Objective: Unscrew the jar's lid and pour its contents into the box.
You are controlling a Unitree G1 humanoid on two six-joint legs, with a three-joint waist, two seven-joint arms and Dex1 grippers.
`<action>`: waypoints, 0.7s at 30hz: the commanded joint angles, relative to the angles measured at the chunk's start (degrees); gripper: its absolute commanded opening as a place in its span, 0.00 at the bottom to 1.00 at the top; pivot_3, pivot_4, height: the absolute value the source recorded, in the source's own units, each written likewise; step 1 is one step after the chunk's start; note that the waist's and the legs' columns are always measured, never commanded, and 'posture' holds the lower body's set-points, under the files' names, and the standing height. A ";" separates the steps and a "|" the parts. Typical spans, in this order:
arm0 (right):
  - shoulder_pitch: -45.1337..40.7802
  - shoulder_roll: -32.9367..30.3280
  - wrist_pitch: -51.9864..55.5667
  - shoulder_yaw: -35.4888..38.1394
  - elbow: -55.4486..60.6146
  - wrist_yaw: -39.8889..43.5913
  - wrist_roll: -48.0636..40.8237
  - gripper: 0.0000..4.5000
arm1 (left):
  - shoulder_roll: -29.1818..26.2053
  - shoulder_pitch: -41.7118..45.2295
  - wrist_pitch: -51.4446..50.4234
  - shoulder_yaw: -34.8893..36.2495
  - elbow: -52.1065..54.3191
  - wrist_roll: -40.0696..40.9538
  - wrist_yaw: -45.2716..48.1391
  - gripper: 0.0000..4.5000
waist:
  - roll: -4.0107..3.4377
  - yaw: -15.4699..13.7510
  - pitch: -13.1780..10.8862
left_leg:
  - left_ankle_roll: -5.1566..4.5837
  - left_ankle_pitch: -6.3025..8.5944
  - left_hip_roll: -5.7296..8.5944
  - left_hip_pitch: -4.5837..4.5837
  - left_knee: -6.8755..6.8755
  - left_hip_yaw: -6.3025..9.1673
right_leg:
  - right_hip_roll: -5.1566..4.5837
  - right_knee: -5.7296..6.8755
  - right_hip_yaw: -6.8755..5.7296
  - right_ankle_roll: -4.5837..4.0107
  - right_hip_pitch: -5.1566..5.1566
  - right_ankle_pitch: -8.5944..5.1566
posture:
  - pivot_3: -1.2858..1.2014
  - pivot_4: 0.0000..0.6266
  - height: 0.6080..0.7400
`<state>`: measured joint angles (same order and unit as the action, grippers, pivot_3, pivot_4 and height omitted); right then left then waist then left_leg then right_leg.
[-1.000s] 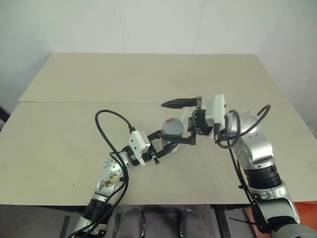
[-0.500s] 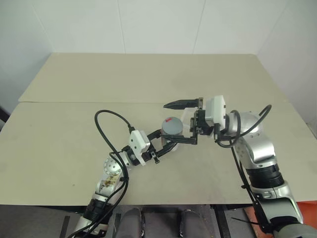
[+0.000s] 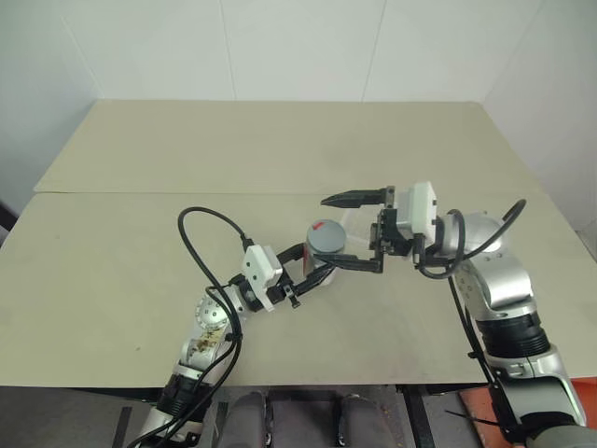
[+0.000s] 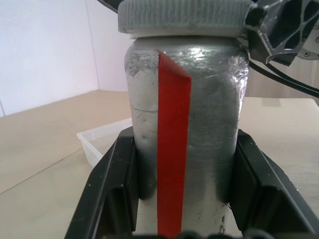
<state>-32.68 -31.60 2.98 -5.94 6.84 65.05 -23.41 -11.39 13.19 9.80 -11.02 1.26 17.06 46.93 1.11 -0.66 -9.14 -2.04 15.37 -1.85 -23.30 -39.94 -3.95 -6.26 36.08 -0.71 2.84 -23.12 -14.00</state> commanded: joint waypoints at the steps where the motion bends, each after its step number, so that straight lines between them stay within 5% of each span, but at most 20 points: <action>1: 0.49 -1.77 -0.99 3.99 0.11 -1.16 -0.13 0.99 | -0.14 0.19 1.44 -0.13 1.19 0.58 1.14 0.44 | 0.00 -0.04 0.00 | 0.00 0.00 0.00 0.00 0.00 0.00 | 0.00 0.00 0.00 0.00 0.00 0.00 | 0.52 0.24 1.00; 21: 3.11 -4.28 -1.35 6.47 0.10 -1.30 -0.21 0.99 | -0.34 0.18 1.65 0.16 1.13 0.65 1.38 0.44 | 0.00 -0.04 0.00 | 0.00 0.00 0.00 0.00 0.00 0.00 | 0.00 -0.01 0.00 0.00 0.01 0.00 | 0.52 0.24 1.00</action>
<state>-29.40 -35.33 2.98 -1.50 6.44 64.85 -23.60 -11.96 13.18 9.86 -10.30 0.78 17.22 47.47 1.11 -0.70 -9.14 -2.04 15.37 -1.85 -23.30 -39.94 -3.95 -6.27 36.07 -0.71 2.84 -23.11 -14.01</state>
